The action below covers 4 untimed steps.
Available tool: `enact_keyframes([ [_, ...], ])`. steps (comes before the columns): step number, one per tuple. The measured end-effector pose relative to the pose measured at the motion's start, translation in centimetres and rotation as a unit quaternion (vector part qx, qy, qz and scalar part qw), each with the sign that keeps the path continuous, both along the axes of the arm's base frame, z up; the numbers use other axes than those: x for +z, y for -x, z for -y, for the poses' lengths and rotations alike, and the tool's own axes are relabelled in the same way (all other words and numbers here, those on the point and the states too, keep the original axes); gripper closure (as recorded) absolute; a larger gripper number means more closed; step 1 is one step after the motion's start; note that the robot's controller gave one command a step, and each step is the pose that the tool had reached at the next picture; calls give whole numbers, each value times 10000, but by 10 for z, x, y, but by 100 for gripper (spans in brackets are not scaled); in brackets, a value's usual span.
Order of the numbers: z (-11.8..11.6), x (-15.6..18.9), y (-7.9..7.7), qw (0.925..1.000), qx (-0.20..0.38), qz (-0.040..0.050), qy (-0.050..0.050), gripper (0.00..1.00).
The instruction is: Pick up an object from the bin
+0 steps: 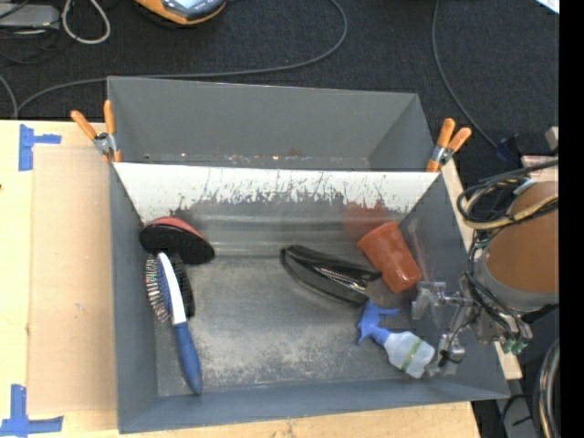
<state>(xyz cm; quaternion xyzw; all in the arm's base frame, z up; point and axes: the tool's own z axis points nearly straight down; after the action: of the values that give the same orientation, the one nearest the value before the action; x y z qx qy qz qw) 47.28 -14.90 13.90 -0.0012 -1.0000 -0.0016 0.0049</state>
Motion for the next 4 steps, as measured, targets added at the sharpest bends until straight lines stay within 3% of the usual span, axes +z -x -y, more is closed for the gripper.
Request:
enact_keyframes([
  [1, 0, 4, -2, 10000, 26, 37, 11, 0],
  [2, -14, -68, -2, 9973, -732, 72, 17, 0],
  [3, -12, 1, 1, 9978, -658, 62, 18, 0],
  [4, 2, -41, 0, 9849, -1729, -11, 4, 0],
])
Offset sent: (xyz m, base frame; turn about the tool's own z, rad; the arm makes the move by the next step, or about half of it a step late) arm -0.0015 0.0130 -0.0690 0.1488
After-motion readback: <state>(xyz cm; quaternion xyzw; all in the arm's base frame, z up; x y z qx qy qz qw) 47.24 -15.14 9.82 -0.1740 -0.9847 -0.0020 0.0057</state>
